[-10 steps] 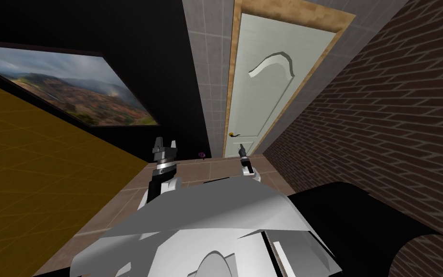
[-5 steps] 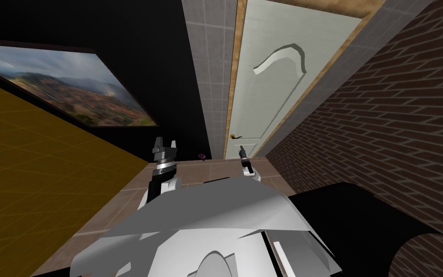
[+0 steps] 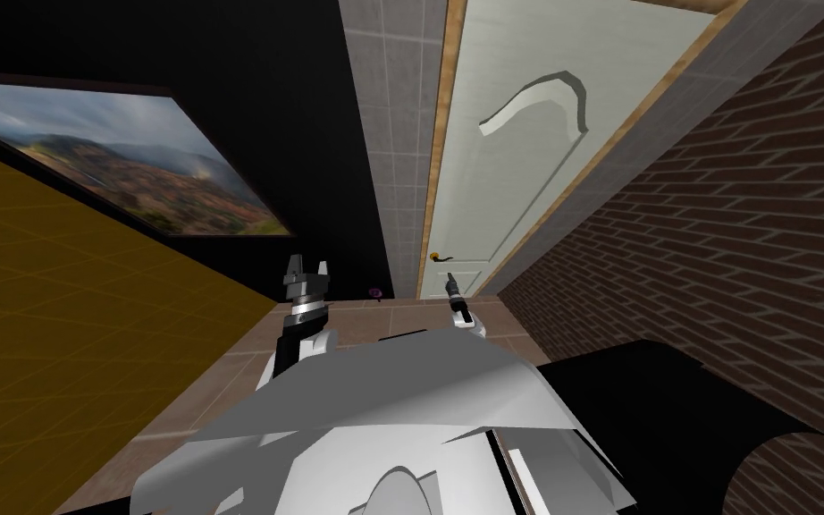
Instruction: Pull the door open
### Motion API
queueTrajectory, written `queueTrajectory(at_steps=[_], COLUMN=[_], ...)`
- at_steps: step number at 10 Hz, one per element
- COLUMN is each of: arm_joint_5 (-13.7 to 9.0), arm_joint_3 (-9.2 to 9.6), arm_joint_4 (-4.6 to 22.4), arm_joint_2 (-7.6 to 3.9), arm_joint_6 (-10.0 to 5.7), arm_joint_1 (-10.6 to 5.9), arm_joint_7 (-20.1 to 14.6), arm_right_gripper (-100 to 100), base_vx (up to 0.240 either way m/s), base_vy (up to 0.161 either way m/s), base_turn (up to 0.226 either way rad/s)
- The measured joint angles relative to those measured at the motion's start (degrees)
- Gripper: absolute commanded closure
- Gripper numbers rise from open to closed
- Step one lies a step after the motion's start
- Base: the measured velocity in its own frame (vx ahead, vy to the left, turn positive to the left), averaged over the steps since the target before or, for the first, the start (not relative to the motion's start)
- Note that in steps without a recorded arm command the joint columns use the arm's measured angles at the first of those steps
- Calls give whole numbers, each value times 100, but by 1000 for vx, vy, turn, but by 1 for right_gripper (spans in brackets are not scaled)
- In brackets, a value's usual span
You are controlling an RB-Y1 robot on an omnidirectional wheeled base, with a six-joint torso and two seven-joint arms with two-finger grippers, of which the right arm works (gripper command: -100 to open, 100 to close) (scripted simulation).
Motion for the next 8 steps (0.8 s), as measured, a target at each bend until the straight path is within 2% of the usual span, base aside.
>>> queueTrajectory(at_steps=[6, 7, 8], arm_joint_5=[-4, -5, -29], arm_joint_3=[-38, -39, -82], arm_joint_4=[716, 729, 840], arm_joint_2=[-118, -120, -173], arm_joint_6=[-107, -113, -149], arm_joint_1=[-237, -243, -279], arm_joint_7=[-123, -128, -156], arm_right_gripper=[-100, -100, -100], base_vx=[118, 133, 186], base_vy=[-44, 5, 23], base_turn=[39, 125, 155])
